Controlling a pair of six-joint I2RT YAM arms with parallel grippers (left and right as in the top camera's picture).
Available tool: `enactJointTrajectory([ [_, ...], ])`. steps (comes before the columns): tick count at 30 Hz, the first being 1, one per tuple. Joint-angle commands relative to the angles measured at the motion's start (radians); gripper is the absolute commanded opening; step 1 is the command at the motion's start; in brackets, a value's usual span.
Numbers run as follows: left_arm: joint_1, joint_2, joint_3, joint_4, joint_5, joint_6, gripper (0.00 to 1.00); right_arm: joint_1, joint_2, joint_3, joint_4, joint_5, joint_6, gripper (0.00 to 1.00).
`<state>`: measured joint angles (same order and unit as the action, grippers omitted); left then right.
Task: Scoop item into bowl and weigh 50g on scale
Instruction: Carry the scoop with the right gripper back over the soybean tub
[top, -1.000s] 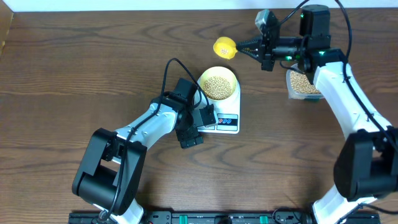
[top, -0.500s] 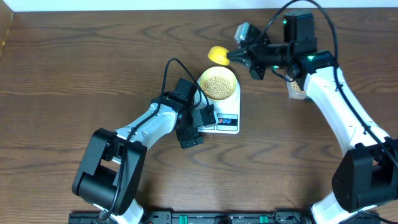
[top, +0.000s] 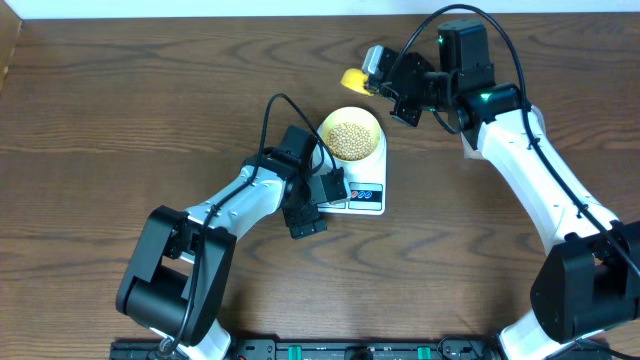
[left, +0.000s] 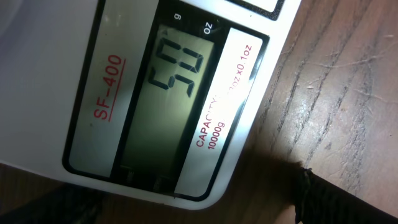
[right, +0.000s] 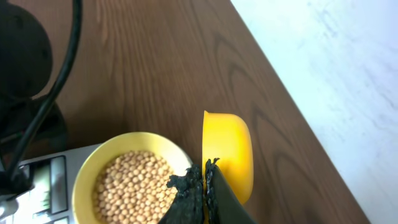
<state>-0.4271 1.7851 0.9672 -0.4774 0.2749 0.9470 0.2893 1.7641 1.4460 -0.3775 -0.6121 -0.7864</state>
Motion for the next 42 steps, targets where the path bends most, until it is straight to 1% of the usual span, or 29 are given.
enactJointTrajectory([
  [1, -0.012, 0.057, -0.013, -0.003, 0.019, 0.028, 0.98, -0.027, -0.012, 0.004, 0.098, 0.004, 0.151, 0.01],
  [2, -0.012, 0.057, -0.013, -0.003, 0.019, 0.028, 0.97, -0.033, -0.012, 0.004, 0.115, 0.004, 0.165, 0.01],
  [4, -0.012, 0.057, -0.013, -0.003, 0.019, 0.028, 0.98, -0.066, -0.012, 0.004, 0.230, 0.005, 0.212, 0.01],
  [6, -0.012, 0.057, -0.013, -0.003, 0.019, 0.028, 0.98, -0.092, -0.012, 0.004, 0.315, 0.005, 0.215, 0.01],
  [8, -0.012, 0.057, -0.013, -0.003, 0.019, 0.028, 0.98, -0.135, -0.012, 0.004, 0.465, 0.011, 0.227, 0.01],
  [10, -0.012, 0.057, -0.013, -0.003, 0.020, 0.028, 0.97, -0.162, -0.012, 0.004, 0.561, 0.030, 0.251, 0.01],
  [13, -0.012, 0.057, -0.013, -0.003, 0.019, 0.028, 0.98, -0.227, -0.012, 0.004, 0.752, 0.064, 0.296, 0.01],
  [17, -0.012, 0.057, -0.013, -0.003, 0.019, 0.029, 0.97, -0.263, -0.012, 0.004, 0.790, 0.065, 0.296, 0.01],
  [22, -0.012, 0.057, -0.013, -0.003, 0.019, 0.028, 0.97, -0.290, -0.012, 0.004, 0.782, 0.116, 0.299, 0.01],
  [23, -0.012, 0.057, -0.013, -0.003, 0.019, 0.028, 0.97, -0.293, -0.012, 0.004, 0.774, 0.116, 0.328, 0.01],
  [30, -0.012, 0.057, -0.013, -0.003, 0.019, 0.028, 0.97, -0.295, -0.012, 0.004, 0.662, 0.117, 0.364, 0.01],
  [32, -0.012, 0.057, -0.013, -0.003, 0.019, 0.028, 0.98, -0.298, -0.012, 0.004, 0.622, 0.116, 0.430, 0.01],
  [36, -0.012, 0.057, -0.013, -0.003, 0.019, 0.028, 0.97, -0.313, -0.012, 0.004, 0.474, 0.116, 0.561, 0.01],
  [37, -0.012, 0.057, -0.013, -0.003, 0.019, 0.028, 0.98, -0.332, -0.012, 0.004, 0.383, 0.116, 0.656, 0.01],
  [38, -0.012, 0.057, -0.013, -0.003, 0.019, 0.028, 0.98, -0.339, -0.012, 0.004, 0.357, 0.116, 0.681, 0.01],
  [39, -0.012, 0.057, -0.013, -0.003, 0.019, 0.029, 0.98, -0.368, -0.012, 0.007, 0.263, 0.116, 0.774, 0.01],
  [40, -0.012, 0.057, -0.013, -0.003, 0.019, 0.028, 0.97, -0.388, -0.012, 0.012, 0.198, 0.113, 0.836, 0.01],
  [41, -0.012, 0.057, -0.013, -0.003, 0.020, 0.028, 0.98, -0.399, -0.012, 0.016, 0.165, 0.103, 0.860, 0.01],
  [42, -0.012, 0.057, -0.013, -0.003, 0.019, 0.028, 0.98, -0.434, -0.012, 0.037, 0.050, 0.052, 0.899, 0.01],
])
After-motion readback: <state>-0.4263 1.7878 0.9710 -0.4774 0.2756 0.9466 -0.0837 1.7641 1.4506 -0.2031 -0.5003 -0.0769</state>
